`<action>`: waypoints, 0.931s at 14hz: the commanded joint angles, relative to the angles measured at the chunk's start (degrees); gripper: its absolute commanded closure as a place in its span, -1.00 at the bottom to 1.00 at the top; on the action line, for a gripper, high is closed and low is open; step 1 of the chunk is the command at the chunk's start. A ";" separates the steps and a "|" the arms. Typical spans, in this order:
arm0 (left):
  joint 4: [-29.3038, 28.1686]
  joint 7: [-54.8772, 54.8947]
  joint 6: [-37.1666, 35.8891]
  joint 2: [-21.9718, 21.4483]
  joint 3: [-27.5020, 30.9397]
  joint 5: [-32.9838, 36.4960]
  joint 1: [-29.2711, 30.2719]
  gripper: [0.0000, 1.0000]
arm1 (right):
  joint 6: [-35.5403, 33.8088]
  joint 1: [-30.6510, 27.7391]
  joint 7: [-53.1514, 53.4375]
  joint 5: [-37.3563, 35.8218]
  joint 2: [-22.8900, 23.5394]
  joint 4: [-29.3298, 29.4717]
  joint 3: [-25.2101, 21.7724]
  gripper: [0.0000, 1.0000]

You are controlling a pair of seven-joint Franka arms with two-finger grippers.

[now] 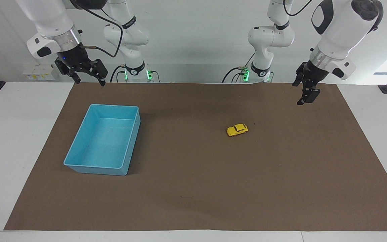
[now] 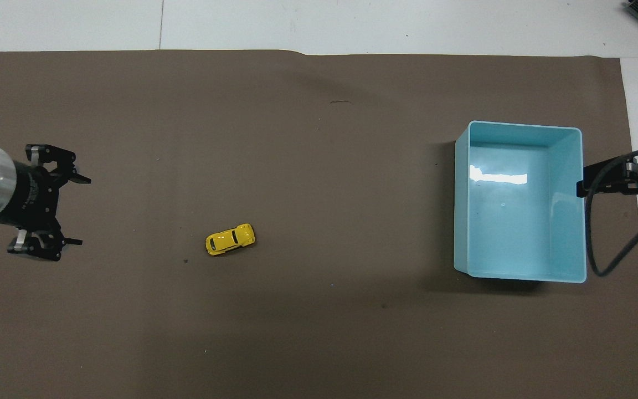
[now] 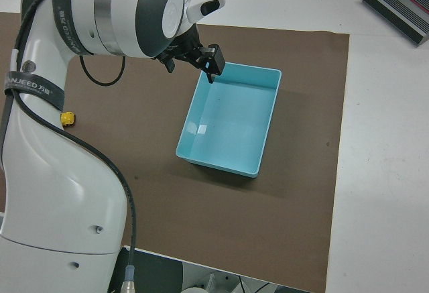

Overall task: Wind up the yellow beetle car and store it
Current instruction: 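Move the left gripper toward the yellow toy car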

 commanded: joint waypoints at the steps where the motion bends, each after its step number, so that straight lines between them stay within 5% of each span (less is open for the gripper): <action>1: -4.49 -8.32 5.41 -1.03 0.61 -1.00 -1.93 -1.00 | -0.12 -0.82 -1.20 1.03 -0.78 -0.63 0.39 -1.00; 7: -10.82 -24.15 14.73 -0.15 0.61 -1.00 -7.11 -1.00 | -0.04 -0.82 -1.20 1.03 -0.78 -0.63 0.39 -1.00; 13: -11.44 -32.94 16.23 1.26 0.61 -1.00 -13.88 -1.00 | -0.12 -0.82 -1.20 1.03 -0.78 -0.63 0.39 -1.00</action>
